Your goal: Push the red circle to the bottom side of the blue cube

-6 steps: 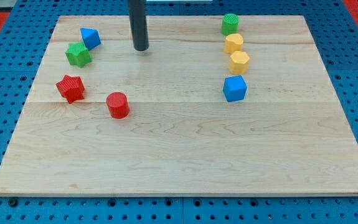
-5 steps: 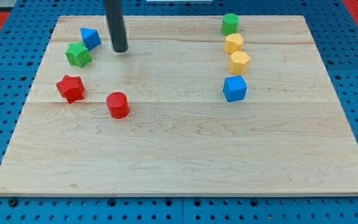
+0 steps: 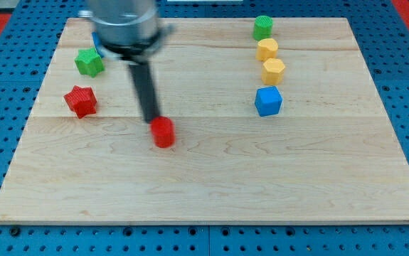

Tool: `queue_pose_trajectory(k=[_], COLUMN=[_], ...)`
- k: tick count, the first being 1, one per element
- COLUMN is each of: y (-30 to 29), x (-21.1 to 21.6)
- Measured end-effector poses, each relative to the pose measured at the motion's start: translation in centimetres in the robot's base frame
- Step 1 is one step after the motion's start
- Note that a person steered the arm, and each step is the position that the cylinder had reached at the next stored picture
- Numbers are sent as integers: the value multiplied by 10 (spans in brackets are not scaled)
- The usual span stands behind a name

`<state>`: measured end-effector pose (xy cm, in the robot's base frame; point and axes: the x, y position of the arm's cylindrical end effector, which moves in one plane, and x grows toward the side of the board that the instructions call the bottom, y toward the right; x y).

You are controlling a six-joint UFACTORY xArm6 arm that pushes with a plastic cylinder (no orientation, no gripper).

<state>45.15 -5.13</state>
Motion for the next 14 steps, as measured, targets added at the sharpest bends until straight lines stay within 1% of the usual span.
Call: queue_pose_trajectory(k=[2, 3, 4, 5, 6, 7, 8, 9, 10, 11, 12, 13, 14], y=[-22, -22, -72, -55, -1, 63, 85, 123, 138, 141, 141, 147, 149], x=[2, 2, 17, 21, 41, 47, 47, 46, 56, 58, 86, 104, 77])
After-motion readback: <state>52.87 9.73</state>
